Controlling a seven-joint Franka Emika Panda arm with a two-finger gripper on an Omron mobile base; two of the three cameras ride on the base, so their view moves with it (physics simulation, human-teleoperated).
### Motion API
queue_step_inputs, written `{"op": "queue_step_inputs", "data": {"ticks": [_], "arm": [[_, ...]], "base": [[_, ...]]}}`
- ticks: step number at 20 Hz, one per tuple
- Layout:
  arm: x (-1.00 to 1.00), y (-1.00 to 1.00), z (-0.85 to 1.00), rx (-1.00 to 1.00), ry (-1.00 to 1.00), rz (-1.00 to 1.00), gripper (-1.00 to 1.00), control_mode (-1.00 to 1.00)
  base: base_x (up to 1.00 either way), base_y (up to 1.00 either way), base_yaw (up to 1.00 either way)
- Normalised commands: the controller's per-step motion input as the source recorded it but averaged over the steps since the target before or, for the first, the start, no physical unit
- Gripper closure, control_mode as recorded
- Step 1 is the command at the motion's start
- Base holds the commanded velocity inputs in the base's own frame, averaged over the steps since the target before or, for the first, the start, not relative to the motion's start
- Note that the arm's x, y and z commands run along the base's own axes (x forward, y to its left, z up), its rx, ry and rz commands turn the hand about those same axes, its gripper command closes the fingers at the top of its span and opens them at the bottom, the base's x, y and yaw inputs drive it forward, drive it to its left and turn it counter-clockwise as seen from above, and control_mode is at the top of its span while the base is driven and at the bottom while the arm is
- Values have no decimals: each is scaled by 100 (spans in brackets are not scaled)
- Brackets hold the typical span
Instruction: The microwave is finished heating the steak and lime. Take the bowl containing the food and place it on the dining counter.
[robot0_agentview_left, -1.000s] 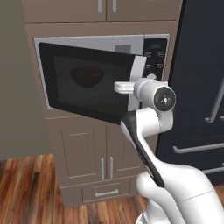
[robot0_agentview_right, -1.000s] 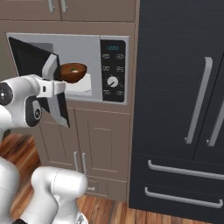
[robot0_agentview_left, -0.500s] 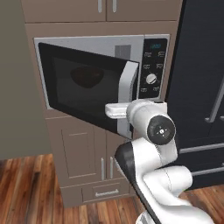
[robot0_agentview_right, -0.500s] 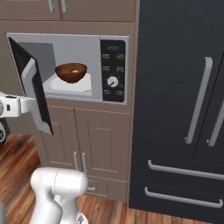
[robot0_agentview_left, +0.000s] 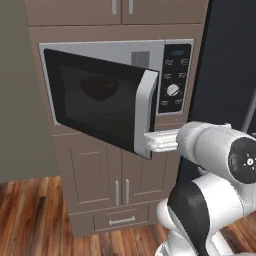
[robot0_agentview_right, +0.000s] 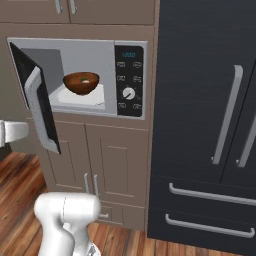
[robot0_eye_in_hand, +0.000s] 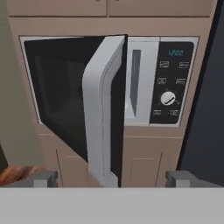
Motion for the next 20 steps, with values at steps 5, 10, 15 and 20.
{"op": "queue_step_inputs", "data": {"ticks": [5,10,15,20], "arm": [[-12,-100,30,19,0,23,-100,-100],[19,-100,10,31,4,26,-100,-100],[71,-36,-3,21,27,17,-100,-100],[84,0,-3,13,30,1,-100,-100]], "base": [[0,0,0],[0,0,0],[0,0,0],[0,0,0]]}}
